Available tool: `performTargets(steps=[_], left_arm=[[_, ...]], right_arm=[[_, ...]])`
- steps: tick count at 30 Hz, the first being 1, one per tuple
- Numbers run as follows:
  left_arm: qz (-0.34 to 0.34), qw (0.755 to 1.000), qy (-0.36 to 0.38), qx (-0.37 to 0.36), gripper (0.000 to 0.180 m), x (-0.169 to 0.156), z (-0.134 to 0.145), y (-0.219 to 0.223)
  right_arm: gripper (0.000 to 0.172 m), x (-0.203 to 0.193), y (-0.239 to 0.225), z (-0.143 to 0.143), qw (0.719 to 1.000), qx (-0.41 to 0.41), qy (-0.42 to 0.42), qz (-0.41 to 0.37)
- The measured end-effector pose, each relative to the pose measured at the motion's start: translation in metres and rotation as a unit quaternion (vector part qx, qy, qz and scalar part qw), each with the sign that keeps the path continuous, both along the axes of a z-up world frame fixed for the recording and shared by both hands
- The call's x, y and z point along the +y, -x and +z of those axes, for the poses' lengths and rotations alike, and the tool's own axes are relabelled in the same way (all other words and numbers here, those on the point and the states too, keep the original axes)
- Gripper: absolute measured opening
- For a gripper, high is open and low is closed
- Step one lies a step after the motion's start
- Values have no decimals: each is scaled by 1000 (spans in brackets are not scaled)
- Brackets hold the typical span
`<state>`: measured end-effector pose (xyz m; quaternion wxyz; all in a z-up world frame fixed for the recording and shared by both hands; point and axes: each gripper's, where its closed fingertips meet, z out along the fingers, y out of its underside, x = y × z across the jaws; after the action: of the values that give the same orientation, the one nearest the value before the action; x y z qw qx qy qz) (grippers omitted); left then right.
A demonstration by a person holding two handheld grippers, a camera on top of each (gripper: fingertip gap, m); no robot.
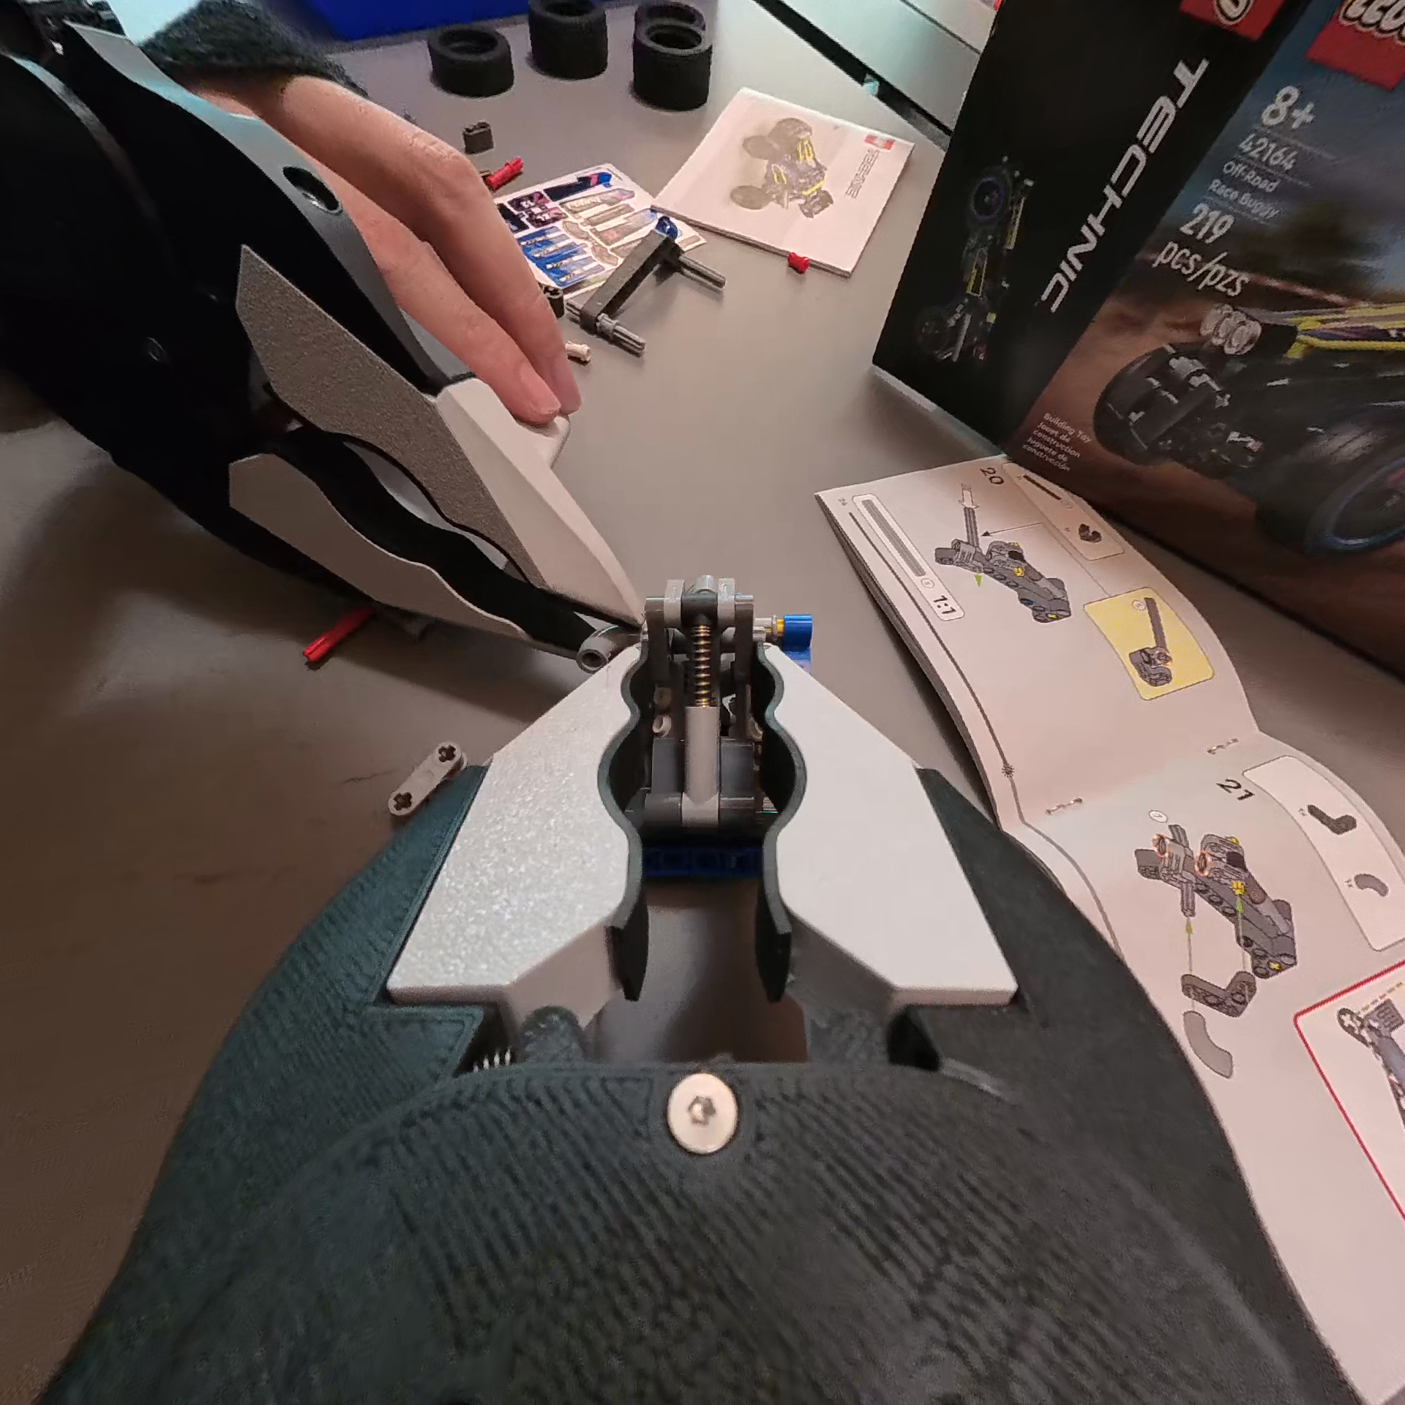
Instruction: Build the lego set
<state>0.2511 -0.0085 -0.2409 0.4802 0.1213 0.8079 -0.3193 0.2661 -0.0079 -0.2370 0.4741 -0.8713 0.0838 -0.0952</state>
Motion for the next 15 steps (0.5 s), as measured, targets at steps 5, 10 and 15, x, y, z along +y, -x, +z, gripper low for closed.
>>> performTargets(steps=[5, 10, 15], left_arm=[[2, 1000, 3, -10, 8, 0, 0, -2], [13, 999, -12, -37, 7, 0, 1, -5], [16, 998, -14, -65, 6, 1, 3, -5]], right_arm=[[22, 2, -1, 0, 1000, 11, -11, -9], [22, 2, -4, 1, 999, 24, -27, -26], [22, 2, -4, 0, 999, 9, -22, -28]])
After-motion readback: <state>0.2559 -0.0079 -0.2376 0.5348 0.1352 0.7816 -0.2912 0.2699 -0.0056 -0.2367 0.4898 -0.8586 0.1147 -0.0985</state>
